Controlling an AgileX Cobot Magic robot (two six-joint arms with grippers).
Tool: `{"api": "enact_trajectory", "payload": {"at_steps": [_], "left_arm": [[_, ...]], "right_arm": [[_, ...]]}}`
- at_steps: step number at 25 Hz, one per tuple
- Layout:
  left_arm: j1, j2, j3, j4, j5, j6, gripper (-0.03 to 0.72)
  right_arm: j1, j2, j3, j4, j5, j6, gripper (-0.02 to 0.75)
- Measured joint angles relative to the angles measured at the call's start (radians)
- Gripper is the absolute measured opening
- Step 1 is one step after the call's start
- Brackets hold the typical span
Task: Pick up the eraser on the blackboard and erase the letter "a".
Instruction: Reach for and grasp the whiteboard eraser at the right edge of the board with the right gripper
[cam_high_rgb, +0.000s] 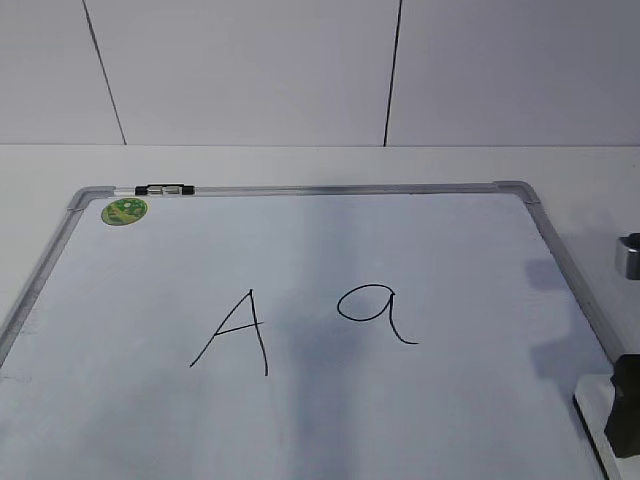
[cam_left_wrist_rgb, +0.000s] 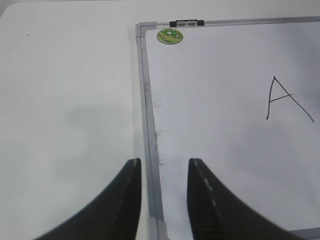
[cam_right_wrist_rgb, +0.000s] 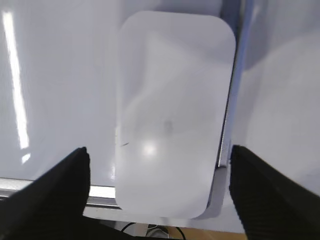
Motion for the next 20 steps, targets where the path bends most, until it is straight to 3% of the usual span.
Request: {"api": "enact_trajectory", "payload": {"at_steps": [20], "left_arm": [[0.000,0.000,0.000,0.000,0.000,0.000,0.240]], "right_arm": [[0.000,0.012,0.033,-0.032,-0.085,0.029,0.666]]}}
